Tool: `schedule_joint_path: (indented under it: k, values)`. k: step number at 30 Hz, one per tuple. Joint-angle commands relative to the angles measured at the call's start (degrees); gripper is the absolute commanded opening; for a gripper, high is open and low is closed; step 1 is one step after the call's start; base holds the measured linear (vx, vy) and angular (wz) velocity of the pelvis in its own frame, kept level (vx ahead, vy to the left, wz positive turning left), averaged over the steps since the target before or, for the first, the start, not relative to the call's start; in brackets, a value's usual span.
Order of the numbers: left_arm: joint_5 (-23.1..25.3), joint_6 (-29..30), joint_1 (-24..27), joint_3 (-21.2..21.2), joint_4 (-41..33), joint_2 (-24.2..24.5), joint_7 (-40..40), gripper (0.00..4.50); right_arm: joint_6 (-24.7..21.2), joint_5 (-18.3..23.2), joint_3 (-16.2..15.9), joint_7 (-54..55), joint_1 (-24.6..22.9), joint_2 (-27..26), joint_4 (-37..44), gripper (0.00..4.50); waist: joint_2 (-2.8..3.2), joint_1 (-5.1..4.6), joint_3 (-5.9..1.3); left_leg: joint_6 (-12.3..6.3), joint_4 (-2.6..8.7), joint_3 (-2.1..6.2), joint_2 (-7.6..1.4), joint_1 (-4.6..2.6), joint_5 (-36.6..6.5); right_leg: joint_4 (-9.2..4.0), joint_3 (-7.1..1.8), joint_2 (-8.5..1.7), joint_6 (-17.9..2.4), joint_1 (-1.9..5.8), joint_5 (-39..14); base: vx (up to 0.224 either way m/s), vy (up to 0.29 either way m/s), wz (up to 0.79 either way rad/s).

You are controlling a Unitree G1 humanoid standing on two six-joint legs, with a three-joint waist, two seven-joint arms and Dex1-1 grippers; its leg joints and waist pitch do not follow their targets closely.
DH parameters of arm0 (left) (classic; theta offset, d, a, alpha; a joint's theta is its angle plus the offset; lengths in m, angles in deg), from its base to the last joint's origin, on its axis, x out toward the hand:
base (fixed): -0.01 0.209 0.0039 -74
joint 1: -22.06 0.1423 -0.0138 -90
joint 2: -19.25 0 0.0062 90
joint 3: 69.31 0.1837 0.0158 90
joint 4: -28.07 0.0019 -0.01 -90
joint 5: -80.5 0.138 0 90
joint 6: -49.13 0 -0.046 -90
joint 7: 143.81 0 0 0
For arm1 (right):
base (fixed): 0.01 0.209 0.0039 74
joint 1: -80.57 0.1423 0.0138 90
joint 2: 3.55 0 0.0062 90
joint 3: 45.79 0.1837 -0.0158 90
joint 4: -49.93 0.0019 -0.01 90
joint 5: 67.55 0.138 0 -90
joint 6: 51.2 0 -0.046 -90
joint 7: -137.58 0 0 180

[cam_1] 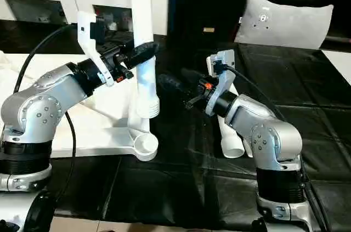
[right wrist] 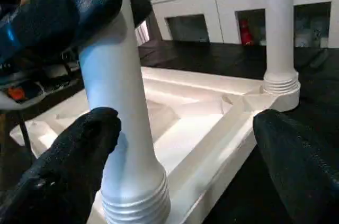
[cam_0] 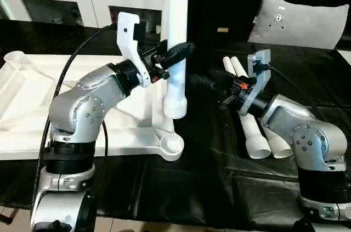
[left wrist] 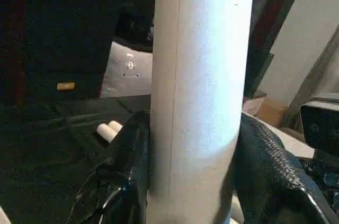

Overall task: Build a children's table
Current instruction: Pick table leg

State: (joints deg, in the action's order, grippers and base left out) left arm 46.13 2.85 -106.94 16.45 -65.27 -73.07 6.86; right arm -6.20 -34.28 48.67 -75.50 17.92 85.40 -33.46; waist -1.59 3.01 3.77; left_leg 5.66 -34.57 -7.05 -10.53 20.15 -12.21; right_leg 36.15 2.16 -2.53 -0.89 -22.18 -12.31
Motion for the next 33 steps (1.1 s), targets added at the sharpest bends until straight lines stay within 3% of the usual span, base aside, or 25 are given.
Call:
schedule_joint_path:
  k: [1, 9, 25, 26, 27, 33]
  values:
    - [-0.8, 0.5, -1.8, 0.9, -0.2, 0.6, -1.5, 1.85, 1.0, -0.7, -0.4, -1.4, -0.1, 1.1, 1.1, 4.50, 0.02, 0.02, -4.32, -0.57, 3.30, -1.13, -1.21, 0.35, 2.1, -3.39, -2.62, -3.82, -12.5, 4.08, 3.3, 0.000, 0.000, 0.00]
    - [-4.2, 3.6, -2.7, 0.1, -1.0, 0.4, -3.3, 1.85, -5.9, 6.2, -0.9, -7.0, 0.6, 3.7, 3.3, 4.50, -0.06, 0.40, -4.35, -1.40, 3.23, -1.18, -1.28, 0.38, 2.4, -3.25, -2.57, -3.89, -13.0, 4.23, 4.2, 0.000, 0.000, 0.00]
    - [-7.2, 5.6, -1.7, 4.2, -6.1, 0.9, -8.8, 1.85, -8.5, 7.5, -4.0, -11.1, 0.9, 5.5, 2.6, 4.50, -0.77, 0.56, -4.32, -1.27, 3.22, -1.80, -1.58, 0.36, 3.0, -3.28, -2.51, -4.04, -12.1, 3.92, 1.2, 0.000, 0.000, 0.00]
    - [-7.3, 5.7, -1.6, 4.4, -6.3, 0.9, -9.1, 1.85, -8.5, 7.4, -4.1, -11.2, 0.9, 5.5, 2.5, 4.20, -0.76, 0.56, -4.31, -1.31, 3.23, -1.82, -1.54, 0.39, 3.1, -3.29, -2.50, -3.99, -12.1, 3.91, 1.2, 0.000, 0.000, 0.00]
    - [-7.1, 5.7, -1.5, 4.8, -6.6, 1.2, -9.5, 1.85, -8.4, 7.4, -4.1, -11.2, 0.9, 5.5, 2.4, 4.13, -0.97, 0.48, -4.26, -1.32, 3.25, -1.91, -1.57, 0.38, 2.7, -3.40, -2.50, -3.99, -12.0, 3.87, 0.8, 0.000, 0.000, 0.00]
    - [-6.4, 5.2, -1.3, 6.9, -7.2, 2.3, -11.6, 1.85, -8.4, 7.6, -4.5, -12.0, 0.9, 5.9, 2.0, 3.68, -0.93, 0.55, -4.22, -1.03, 3.28, -2.00, -1.58, 0.32, 2.3, -3.46, -2.51, -4.01, -11.1, 3.75, -0.8, 0.000, 0.000, 0.00]
